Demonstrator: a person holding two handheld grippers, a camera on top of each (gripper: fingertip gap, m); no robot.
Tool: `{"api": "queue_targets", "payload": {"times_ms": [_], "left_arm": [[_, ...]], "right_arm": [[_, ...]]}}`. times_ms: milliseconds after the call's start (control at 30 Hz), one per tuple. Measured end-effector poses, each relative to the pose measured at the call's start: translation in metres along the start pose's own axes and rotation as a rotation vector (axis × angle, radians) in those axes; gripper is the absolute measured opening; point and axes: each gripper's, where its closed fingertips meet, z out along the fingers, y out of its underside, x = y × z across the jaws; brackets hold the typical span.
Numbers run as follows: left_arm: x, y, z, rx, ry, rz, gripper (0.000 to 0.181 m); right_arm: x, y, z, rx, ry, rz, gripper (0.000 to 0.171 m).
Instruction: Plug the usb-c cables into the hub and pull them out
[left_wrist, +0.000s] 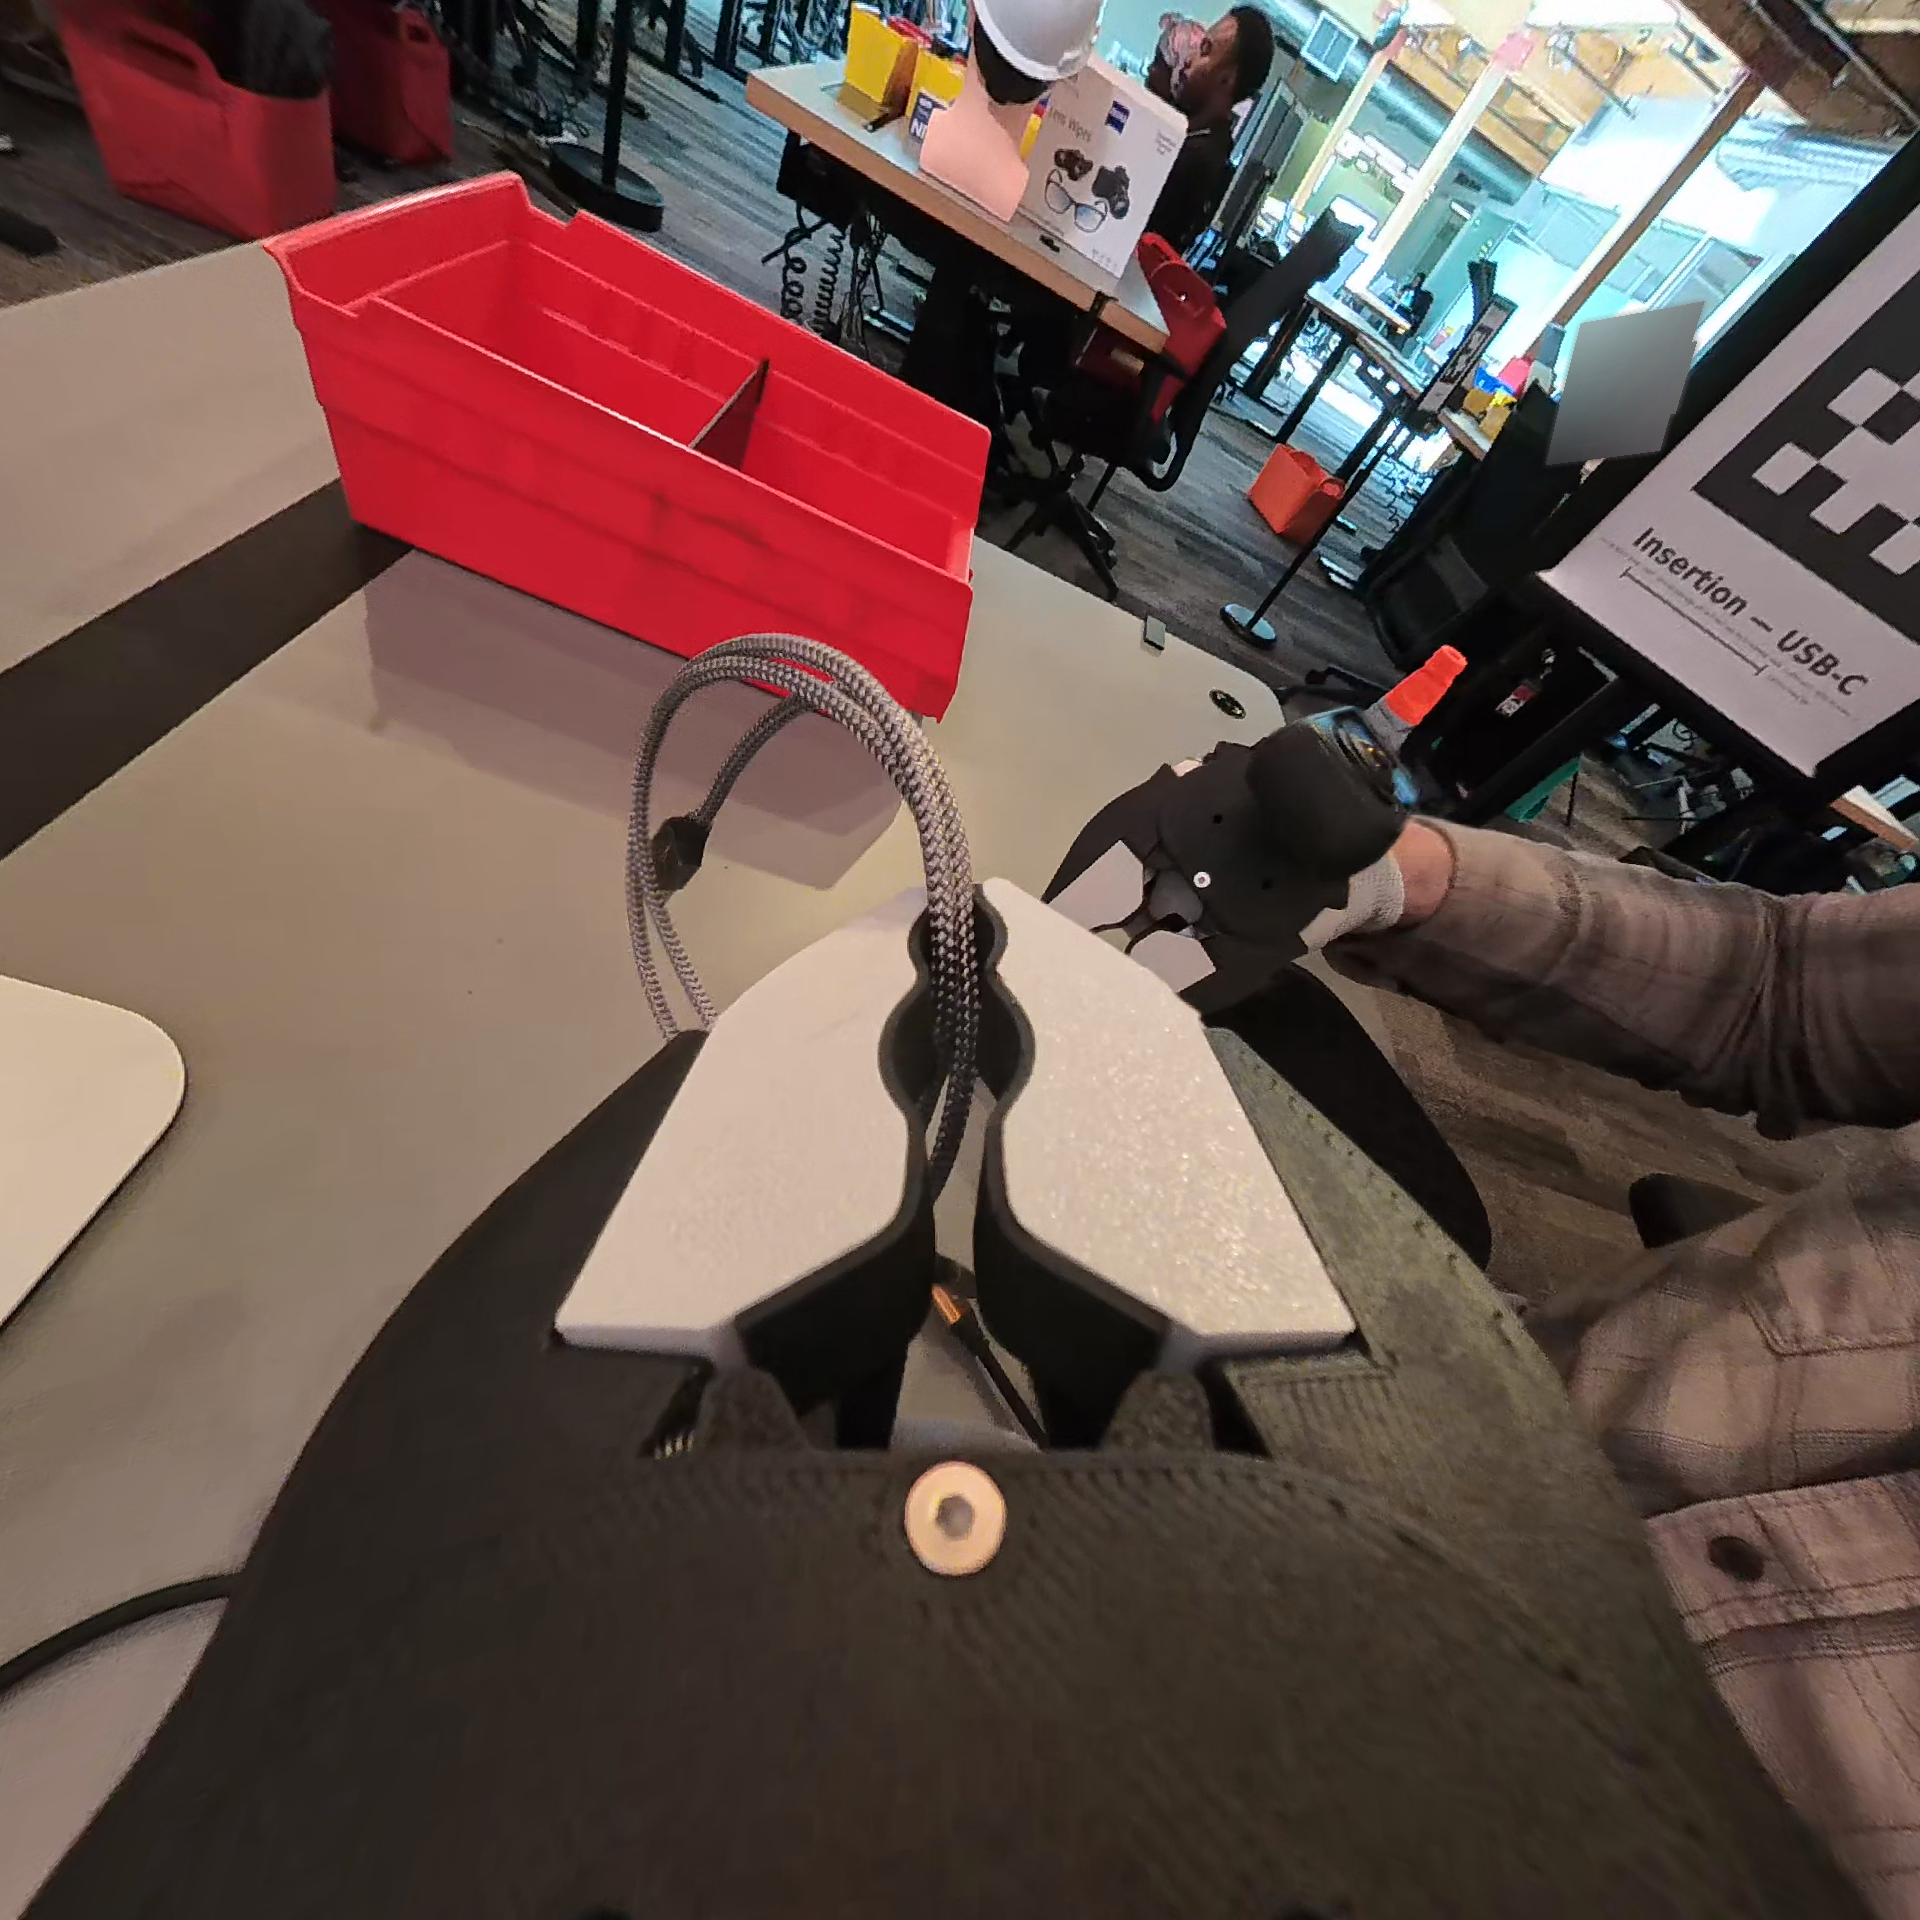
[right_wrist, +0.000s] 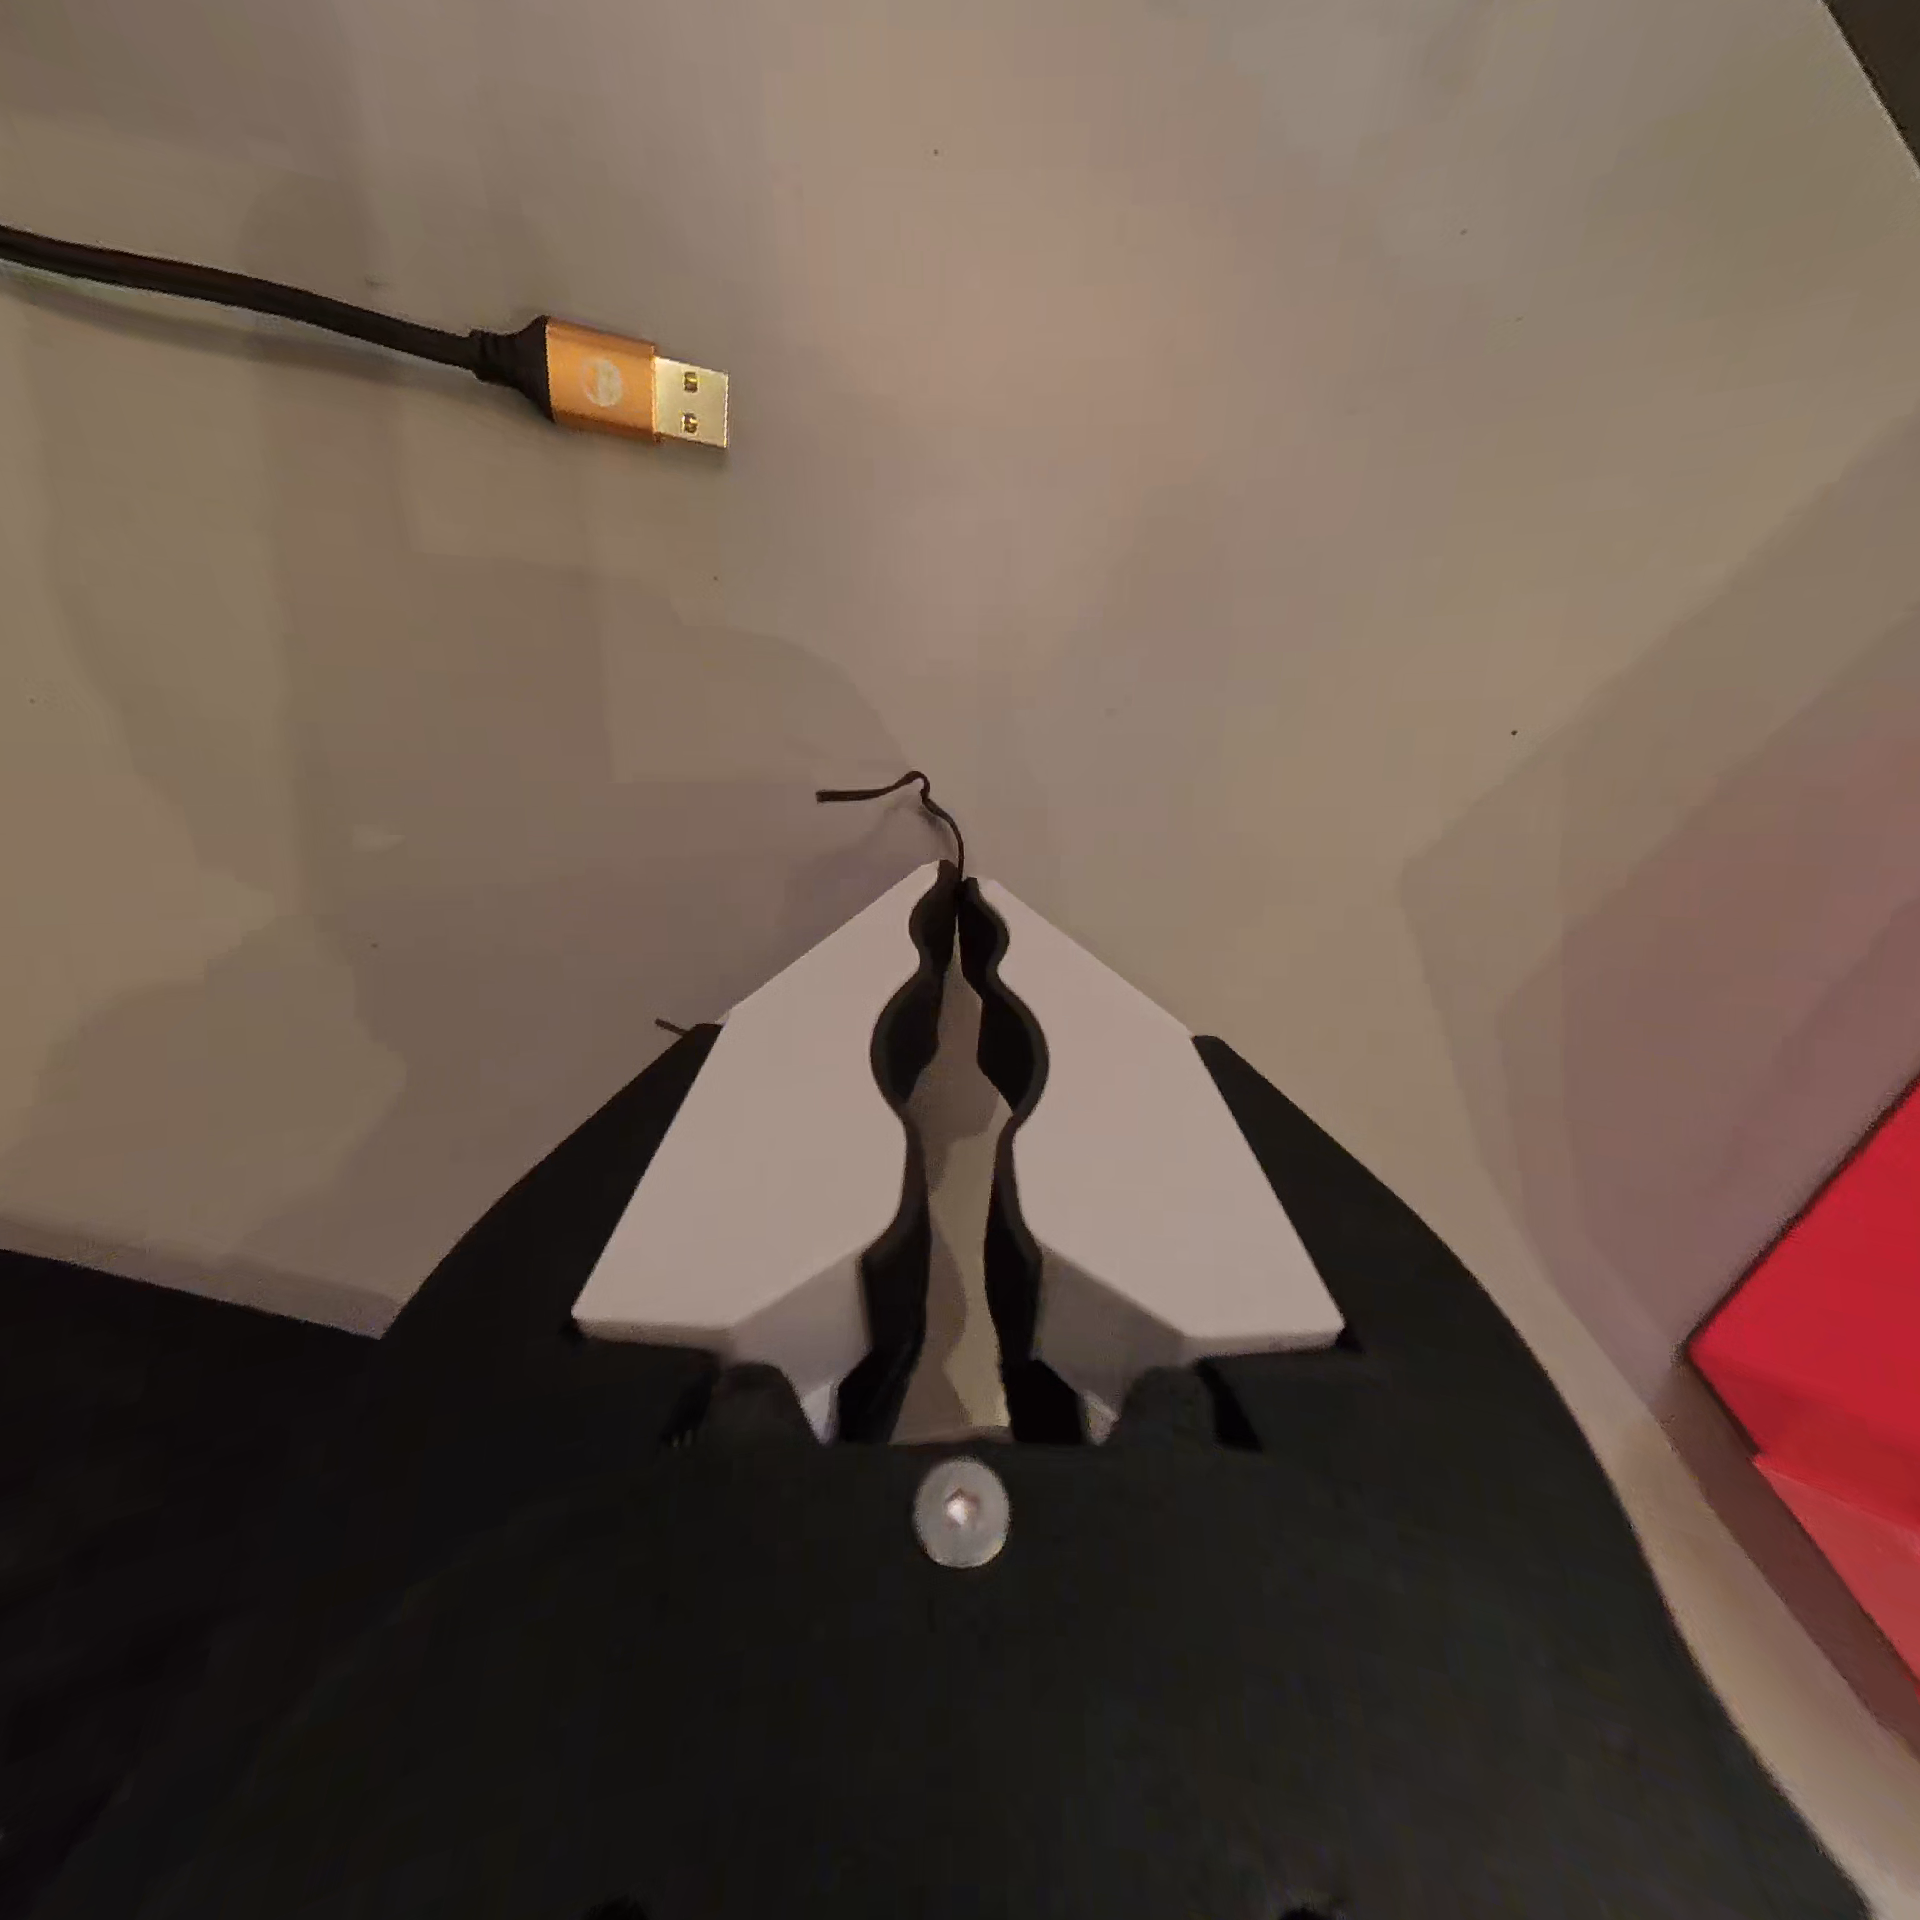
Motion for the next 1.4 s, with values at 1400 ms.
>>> {"api": "queue_targets", "payload": {"times_ms": [1400], "left_arm": [[0.078, 0.004, 0.033, 0.053, 0.354, -0.036, 0.003]], "right_arm": [[0.023, -0.205, -0.125, 0.987, 0.139, -0.002, 0.0]]}}
